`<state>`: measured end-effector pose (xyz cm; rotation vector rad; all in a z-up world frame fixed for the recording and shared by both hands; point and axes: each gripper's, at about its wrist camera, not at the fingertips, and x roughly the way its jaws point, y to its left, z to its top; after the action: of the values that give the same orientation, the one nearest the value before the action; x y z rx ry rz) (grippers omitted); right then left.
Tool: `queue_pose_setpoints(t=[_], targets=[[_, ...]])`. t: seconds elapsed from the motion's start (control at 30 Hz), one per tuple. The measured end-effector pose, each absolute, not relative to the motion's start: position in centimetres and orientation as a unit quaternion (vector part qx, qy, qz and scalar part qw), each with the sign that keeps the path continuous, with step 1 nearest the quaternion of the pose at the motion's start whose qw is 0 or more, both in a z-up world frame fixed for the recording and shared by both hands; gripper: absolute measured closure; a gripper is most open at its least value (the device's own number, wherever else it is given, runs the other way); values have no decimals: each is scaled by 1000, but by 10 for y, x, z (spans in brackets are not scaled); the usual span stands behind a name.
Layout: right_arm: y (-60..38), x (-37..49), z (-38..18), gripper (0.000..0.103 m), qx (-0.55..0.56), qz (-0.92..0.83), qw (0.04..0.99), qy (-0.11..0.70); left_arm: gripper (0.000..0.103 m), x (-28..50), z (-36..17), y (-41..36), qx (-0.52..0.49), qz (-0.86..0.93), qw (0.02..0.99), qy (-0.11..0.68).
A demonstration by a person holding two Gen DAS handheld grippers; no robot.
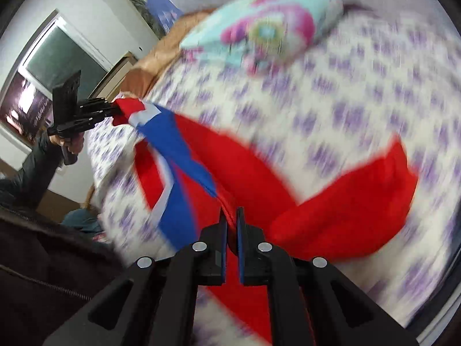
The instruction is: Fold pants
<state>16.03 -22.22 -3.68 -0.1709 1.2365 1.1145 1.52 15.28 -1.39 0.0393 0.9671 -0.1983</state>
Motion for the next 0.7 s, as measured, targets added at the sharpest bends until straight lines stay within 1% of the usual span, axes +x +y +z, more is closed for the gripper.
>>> queue_pose_setpoints(t=[0.1,0.17,0.2,0.23,0.3,0.33,0.37,0.4,0.43,0.53,0.57,0.63,0.7], targets=[[-226,127,-68,97,-73,482,658,573,89,-11,-48,152,-6,-84,869,488],[-228,108,-91,97,-64,468,653,592,86,-18,-71,154,-11,-77,858,509],[-226,101,-104,96,-67,460,654,597,83,-21,-84,153,-10,-70,849,523],[-224,97,-118,92,-75,445,657,604,77,-25,-105,154,-8,-58,835,547],[-222,89,-137,83,-79,421,656,621,77,-32,-123,155,-13,-53,826,561],[-222,88,-138,75,-75,421,658,620,75,-34,-121,153,-12,-50,829,557],[-222,86,-134,61,-73,421,660,618,71,-37,-116,152,-10,-47,831,554],[-223,83,-124,52,-75,420,665,613,51,-40,-110,151,-5,-41,831,554],[-225,82,-116,42,-76,421,671,606,38,-42,-106,151,0,-37,832,553],[-239,90,-80,42,-56,423,706,565,37,-56,-85,152,14,-46,847,529],[-246,100,-68,37,-41,403,730,551,37,-59,-76,154,7,-48,855,517],[-254,120,-58,27,-29,333,777,534,29,-58,-59,160,-26,-42,871,489],[-249,139,-56,27,-45,268,811,518,25,-50,-51,162,-69,-31,881,466]])
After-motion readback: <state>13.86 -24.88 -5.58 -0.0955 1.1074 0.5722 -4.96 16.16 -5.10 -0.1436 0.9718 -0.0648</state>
